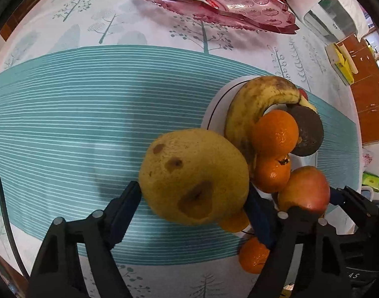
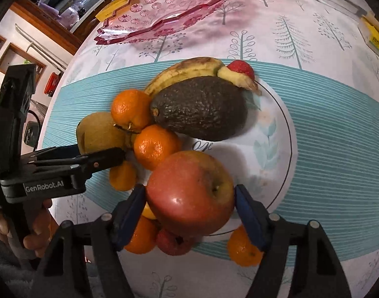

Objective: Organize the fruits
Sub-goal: 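Grasp the yellow pear with the left tool while the right tool grasps the red apple, then lift the pear and apple and carry both toward the pink glass bowl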

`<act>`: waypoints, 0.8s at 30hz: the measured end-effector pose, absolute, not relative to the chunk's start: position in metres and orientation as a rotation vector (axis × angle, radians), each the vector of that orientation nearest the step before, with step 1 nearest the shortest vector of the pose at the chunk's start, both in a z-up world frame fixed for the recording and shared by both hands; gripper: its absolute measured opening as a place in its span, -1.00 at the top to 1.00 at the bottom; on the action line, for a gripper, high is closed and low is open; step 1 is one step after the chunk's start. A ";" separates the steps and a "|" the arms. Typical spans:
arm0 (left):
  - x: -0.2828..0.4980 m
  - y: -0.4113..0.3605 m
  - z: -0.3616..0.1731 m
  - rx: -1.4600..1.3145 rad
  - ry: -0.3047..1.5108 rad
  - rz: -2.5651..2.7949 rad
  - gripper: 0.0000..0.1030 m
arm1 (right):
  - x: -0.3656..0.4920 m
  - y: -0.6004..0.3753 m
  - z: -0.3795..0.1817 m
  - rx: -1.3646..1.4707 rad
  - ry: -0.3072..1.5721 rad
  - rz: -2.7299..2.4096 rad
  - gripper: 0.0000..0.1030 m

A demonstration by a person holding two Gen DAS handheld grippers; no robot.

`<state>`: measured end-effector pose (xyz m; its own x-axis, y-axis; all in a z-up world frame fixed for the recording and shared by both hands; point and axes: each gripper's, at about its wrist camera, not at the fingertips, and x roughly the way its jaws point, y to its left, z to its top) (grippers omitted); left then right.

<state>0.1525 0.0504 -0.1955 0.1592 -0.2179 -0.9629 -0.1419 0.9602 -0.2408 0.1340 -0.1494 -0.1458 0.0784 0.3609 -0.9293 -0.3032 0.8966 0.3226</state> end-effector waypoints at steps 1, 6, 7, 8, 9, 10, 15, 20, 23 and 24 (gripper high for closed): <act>0.153 0.050 -0.196 -0.306 1.416 -0.056 -0.51 | 0.135 -0.151 -0.146 0.064 1.410 0.498 -0.41; 0.154 0.046 -0.196 -0.300 1.412 -0.058 -0.43 | 0.136 -0.146 -0.151 0.051 1.424 0.490 -0.42; 0.156 0.047 -0.196 -0.302 1.412 -0.059 -0.43 | 0.136 -0.143 -0.153 0.036 1.426 0.485 -0.42; 0.155 0.048 -0.197 -0.305 1.411 -0.060 -0.42 | 0.136 -0.143 -0.153 0.026 1.423 0.483 -0.41; 0.152 0.048 -0.195 -0.306 1.410 -0.062 -0.41 | 0.135 -0.142 -0.153 0.018 1.420 0.481 -0.41; 0.151 0.048 -0.195 -0.304 1.408 -0.062 -0.41 | 0.135 -0.142 -0.153 0.017 1.420 0.479 -0.41; 0.144 0.055 -0.190 -0.307 1.400 -0.062 -0.39 | 0.133 -0.145 -0.150 0.035 1.410 0.470 -0.40; 0.138 0.054 -0.183 -0.311 1.386 -0.055 -0.39 | 0.131 -0.147 -0.134 0.044 1.362 0.475 -0.40; 0.134 0.054 -0.173 -0.304 1.363 -0.049 -0.39 | 0.129 -0.145 -0.125 0.037 1.340 0.474 -0.40; 0.132 0.055 -0.168 -0.296 1.353 -0.047 -0.39 | 0.128 -0.145 -0.122 0.037 1.332 0.475 -0.40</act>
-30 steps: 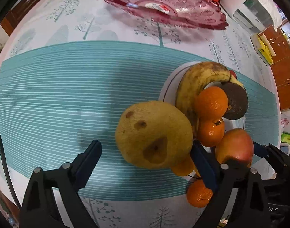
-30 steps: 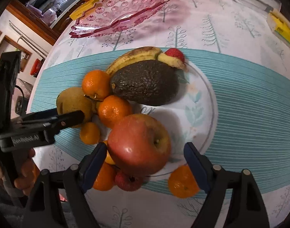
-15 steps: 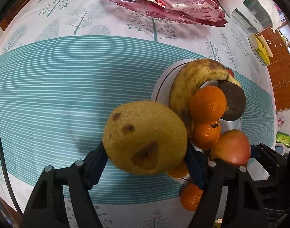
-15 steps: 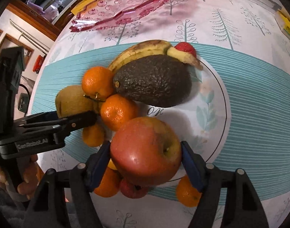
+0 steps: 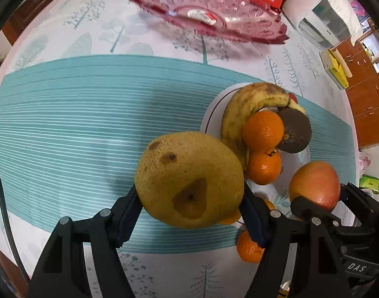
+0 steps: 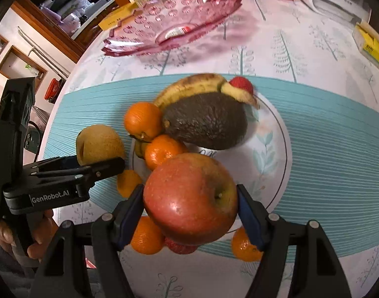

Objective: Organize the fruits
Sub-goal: 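Lift the pear and apple and carry both toward the pink glass bowl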

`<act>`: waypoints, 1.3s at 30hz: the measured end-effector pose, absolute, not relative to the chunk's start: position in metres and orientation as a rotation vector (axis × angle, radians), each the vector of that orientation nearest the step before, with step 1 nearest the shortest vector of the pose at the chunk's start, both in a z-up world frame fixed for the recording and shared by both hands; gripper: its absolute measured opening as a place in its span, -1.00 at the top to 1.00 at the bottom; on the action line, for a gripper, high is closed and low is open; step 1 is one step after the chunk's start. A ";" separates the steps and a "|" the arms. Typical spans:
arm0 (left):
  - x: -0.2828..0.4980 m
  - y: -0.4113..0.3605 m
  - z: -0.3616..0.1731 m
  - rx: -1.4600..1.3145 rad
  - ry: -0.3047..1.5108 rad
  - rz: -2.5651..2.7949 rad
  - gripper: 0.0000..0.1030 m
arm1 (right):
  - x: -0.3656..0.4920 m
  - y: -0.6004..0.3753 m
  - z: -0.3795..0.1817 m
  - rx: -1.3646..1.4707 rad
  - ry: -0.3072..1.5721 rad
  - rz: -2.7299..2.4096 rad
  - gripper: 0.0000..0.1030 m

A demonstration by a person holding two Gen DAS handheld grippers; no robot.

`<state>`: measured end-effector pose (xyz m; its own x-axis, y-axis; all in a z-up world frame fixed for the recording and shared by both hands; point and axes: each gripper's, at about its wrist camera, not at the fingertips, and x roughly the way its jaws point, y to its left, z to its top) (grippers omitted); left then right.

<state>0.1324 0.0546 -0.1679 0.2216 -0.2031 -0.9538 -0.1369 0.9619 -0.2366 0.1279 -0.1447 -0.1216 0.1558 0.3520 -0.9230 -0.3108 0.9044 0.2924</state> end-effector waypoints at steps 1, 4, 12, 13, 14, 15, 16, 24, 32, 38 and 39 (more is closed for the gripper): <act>0.131 0.055 -0.163 -0.288 1.340 -0.047 -0.39 | 0.127 -0.144 -0.118 0.036 1.324 0.476 -0.40; 0.124 0.060 -0.147 -0.284 1.307 -0.047 -0.39 | 0.123 -0.144 -0.105 0.026 1.291 0.479 -0.40; 0.108 0.071 -0.108 -0.253 1.242 -0.015 -0.39 | 0.121 -0.145 -0.074 0.006 1.220 0.487 -0.40; 0.107 0.072 -0.100 -0.244 1.232 -0.010 -0.39 | 0.122 -0.145 -0.067 0.002 1.207 0.494 -0.40; 0.102 0.077 -0.093 -0.239 1.222 -0.010 -0.39 | 0.123 -0.146 -0.061 0.000 1.198 0.497 -0.40; 0.100 0.080 -0.083 -0.234 1.208 -0.009 -0.39 | 0.124 -0.146 -0.055 -0.003 1.187 0.501 -0.40; 0.099 0.082 -0.076 -0.232 1.199 -0.010 -0.39 | 0.126 -0.145 -0.045 -0.008 1.167 0.510 -0.40; 0.122 0.092 0.014 -0.136 1.051 -0.004 -0.39 | 0.158 -0.138 0.025 -0.035 1.038 0.542 -0.40; 0.175 0.095 0.076 -0.062 0.959 -0.025 -0.39 | 0.217 -0.118 0.084 -0.065 0.913 0.526 -0.40; 0.236 0.098 0.077 -0.003 0.910 -0.014 -0.39 | 0.271 -0.100 0.080 -0.022 0.918 0.492 -0.40; 0.247 0.100 0.069 -0.001 0.919 -0.013 -0.39 | 0.279 -0.098 0.074 -0.013 0.928 0.483 -0.40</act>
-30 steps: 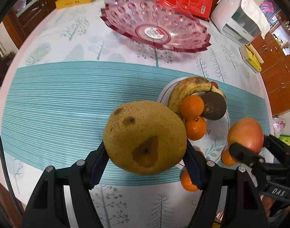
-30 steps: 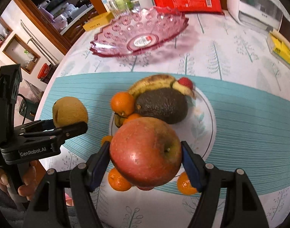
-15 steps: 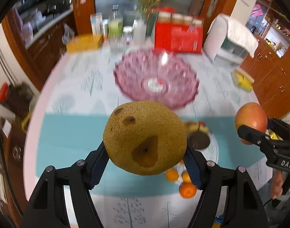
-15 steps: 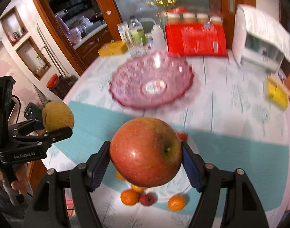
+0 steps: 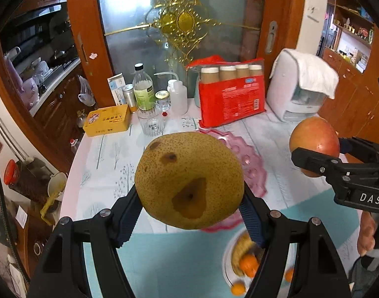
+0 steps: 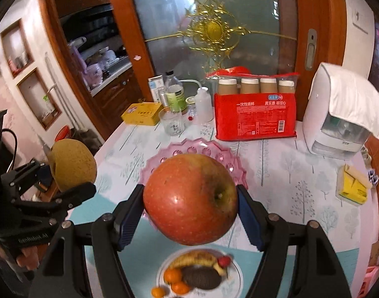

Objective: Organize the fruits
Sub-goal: 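Lift the pear and apple and carry both toward the pink glass bowl, then lower the pear and apple into the pink bowl and open both tools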

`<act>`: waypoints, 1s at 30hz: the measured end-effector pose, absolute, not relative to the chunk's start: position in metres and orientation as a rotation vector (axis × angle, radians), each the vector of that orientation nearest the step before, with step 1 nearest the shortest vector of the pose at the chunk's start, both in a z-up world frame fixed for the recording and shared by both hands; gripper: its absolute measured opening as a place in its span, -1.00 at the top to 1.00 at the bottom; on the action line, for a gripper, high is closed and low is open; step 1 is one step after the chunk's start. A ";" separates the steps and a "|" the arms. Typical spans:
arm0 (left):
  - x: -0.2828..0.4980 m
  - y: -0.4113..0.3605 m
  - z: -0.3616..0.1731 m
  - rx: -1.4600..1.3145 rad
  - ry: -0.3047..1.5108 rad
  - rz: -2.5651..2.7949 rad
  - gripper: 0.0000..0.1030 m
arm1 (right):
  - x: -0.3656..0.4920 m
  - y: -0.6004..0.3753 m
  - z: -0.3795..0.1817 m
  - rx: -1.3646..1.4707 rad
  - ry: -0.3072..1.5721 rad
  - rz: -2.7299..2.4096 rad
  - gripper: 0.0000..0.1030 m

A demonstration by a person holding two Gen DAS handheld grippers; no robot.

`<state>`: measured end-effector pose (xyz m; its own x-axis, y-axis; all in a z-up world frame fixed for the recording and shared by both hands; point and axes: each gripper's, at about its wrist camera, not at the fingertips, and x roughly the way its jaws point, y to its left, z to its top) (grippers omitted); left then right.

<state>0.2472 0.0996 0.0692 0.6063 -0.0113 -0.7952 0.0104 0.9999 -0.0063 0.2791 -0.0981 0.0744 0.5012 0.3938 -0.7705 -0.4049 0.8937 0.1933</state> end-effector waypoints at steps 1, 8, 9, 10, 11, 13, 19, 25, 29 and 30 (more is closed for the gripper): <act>0.258 0.101 0.060 -0.005 0.932 -0.012 -0.39 | 0.288 -0.096 0.066 -0.003 0.942 0.472 -0.40; 0.313 0.103 -0.030 0.017 1.056 0.001 -0.39 | 0.341 -0.079 -0.021 0.033 1.078 0.402 -0.40; 0.318 0.103 -0.046 0.022 1.085 -0.007 -0.39 | 0.345 -0.077 -0.033 0.040 1.099 0.394 -0.40; 0.324 0.102 -0.060 0.026 1.112 -0.017 -0.39 | 0.350 -0.075 -0.046 0.046 1.119 0.388 -0.41; 0.328 0.101 -0.073 0.030 1.137 -0.025 -0.39 | 0.356 -0.073 -0.059 0.047 1.139 0.382 -0.41; 0.337 0.098 -0.098 0.046 1.181 -0.046 -0.39 | 0.363 -0.068 -0.079 0.050 1.172 0.372 -0.41; 0.352 0.092 -0.144 0.045 1.244 -0.096 -0.39 | 0.378 -0.053 -0.117 0.052 1.229 0.387 -0.41; 0.361 0.089 -0.159 0.024 1.255 -0.122 -0.40 | 0.384 -0.042 -0.137 0.056 1.276 0.399 -0.41; 0.365 0.089 -0.162 0.016 1.261 -0.126 -0.40 | 0.383 -0.034 -0.144 0.041 1.295 0.422 -0.42; 0.364 0.089 -0.160 0.014 1.258 -0.124 -0.41 | 0.383 -0.035 -0.147 0.052 1.309 0.429 -0.42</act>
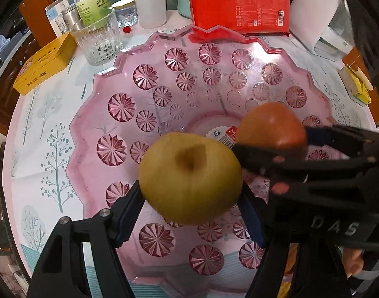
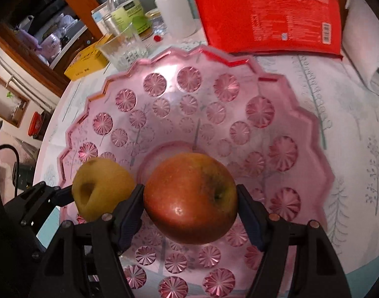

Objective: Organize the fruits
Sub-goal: 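Lower the pear and apple into the pink bowl and open both tools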

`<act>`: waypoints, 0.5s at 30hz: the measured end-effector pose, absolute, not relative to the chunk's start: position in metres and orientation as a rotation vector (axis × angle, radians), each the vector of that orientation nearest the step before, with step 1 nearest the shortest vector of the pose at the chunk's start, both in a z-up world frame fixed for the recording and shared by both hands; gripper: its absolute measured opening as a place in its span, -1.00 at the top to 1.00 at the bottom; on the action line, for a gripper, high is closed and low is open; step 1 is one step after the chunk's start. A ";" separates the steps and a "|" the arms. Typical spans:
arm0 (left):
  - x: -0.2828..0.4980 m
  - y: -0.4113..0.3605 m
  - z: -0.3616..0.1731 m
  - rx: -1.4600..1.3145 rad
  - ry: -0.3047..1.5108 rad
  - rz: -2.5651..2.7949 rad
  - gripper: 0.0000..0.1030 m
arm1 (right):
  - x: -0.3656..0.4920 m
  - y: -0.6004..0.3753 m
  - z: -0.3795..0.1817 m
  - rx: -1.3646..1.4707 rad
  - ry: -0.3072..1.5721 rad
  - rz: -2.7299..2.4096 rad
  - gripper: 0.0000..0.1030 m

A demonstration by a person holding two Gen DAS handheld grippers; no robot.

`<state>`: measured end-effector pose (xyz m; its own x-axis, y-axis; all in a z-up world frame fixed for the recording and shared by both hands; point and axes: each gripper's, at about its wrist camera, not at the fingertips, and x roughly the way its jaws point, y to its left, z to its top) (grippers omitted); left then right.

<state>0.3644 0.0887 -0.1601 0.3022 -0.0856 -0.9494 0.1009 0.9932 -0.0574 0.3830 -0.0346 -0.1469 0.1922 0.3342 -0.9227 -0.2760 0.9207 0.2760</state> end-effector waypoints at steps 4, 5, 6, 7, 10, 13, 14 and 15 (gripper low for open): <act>0.364 0.090 -0.156 -0.004 1.259 -0.117 -0.58 | 0.378 -0.030 -0.148 -0.006 1.286 0.405 -0.42; 0.364 0.091 -0.155 -0.013 1.256 -0.118 -0.63 | 0.378 -0.030 -0.148 -0.005 1.285 0.409 -0.42; 0.363 0.093 -0.153 -0.017 1.255 -0.117 -0.65 | 0.378 -0.032 -0.147 0.006 1.282 0.412 -0.42; 0.363 0.093 -0.152 -0.017 1.256 -0.114 -0.66 | 0.378 -0.034 -0.144 0.029 1.283 0.428 -0.43; 0.359 0.096 -0.148 -0.014 1.255 -0.101 -0.70 | 0.374 -0.037 -0.134 0.031 1.243 0.436 -0.49; 0.355 0.098 -0.143 -0.012 1.252 -0.090 -0.70 | 0.373 -0.038 -0.126 0.030 1.230 0.443 -0.54; 0.353 0.099 -0.141 -0.011 1.250 -0.088 -0.70 | 0.372 -0.039 -0.124 0.036 1.229 0.443 -0.54; 0.351 0.099 -0.138 -0.011 1.248 -0.085 -0.70 | 0.373 -0.040 -0.121 0.041 1.230 0.443 -0.54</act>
